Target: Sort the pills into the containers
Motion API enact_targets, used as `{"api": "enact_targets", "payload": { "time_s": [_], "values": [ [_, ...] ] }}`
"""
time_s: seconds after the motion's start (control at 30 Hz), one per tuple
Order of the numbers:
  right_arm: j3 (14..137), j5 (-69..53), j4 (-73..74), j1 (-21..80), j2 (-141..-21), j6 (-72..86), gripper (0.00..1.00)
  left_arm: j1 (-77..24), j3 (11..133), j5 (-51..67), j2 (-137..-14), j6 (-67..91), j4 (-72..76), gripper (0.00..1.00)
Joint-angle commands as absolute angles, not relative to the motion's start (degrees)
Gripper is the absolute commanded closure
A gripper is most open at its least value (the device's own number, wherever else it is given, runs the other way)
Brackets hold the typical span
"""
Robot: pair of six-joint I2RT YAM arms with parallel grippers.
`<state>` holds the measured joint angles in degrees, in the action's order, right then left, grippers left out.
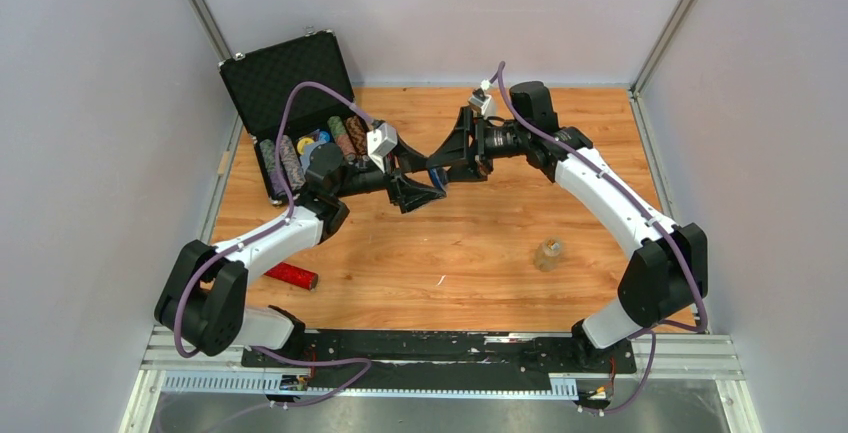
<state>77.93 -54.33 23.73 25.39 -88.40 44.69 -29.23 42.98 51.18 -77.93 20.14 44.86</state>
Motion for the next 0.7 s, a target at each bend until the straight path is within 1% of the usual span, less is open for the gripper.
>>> {"api": "enact_targets", "payload": {
  "time_s": [0.0,0.07,0.17,0.2,0.33,0.43,0.47,0.5,0.53,0.57,0.6,0.63,0.67],
  "values": [
    [79.26,-56.46,23.47,25.64,-86.65,43.13,0.49,-29.53,44.51,53.76,-76.89,18.83,46.90,0.26],
    [79.28,-56.23,23.96,25.66,-86.79,42.90,0.49,-29.49,44.63,53.95,-76.90,18.92,46.41,0.35],
    [79.10,-55.90,24.12,25.66,-86.87,42.81,0.49,-29.53,44.65,53.47,-76.90,19.22,46.50,0.42],
    [79.10,-55.82,24.15,25.66,-86.87,42.82,0.49,-29.51,44.65,53.28,-76.90,19.37,46.50,0.46],
    [79.68,-56.64,24.33,25.61,-87.23,42.49,0.49,-29.53,44.77,53.33,-76.90,19.83,46.65,0.52],
    [80.40,-57.45,25.63,25.58,-87.56,40.75,0.50,-29.53,45.01,54.52,-76.59,19.86,46.49,0.52],
    [80.72,-57.87,26.33,25.58,-87.76,39.91,0.50,-29.53,45.18,54.85,-76.48,19.86,46.12,0.48],
    [81.15,-57.91,27.45,25.58,-88.02,39.05,0.50,-29.53,45.31,54.89,-76.18,19.71,45.78,0.42],
    [81.39,-58.08,28.32,25.59,-88.29,38.37,0.50,-29.53,45.56,54.61,-76.02,19.57,44.73,0.30],
    [81.66,-58.09,28.97,25.58,-88.59,37.92,0.50,-29.53,45.68,54.42,-75.67,19.15,44.25,0.25],
    [81.70,-58.00,29.45,25.53,-88.70,37.69,0.50,-29.53,45.87,54.01,-75.50,18.89,43.47,0.18],
    [81.69,-58.00,29.65,25.65,-88.87,37.53,0.50,-29.53,45.92,53.73,-75.21,18.37,43.18,0.16],
    [81.69,-58.08,29.76,25.71,-88.98,37.51,0.50,-29.53,46.00,53.38,-75.14,18.19,42.90,0.11]
  ]
}}
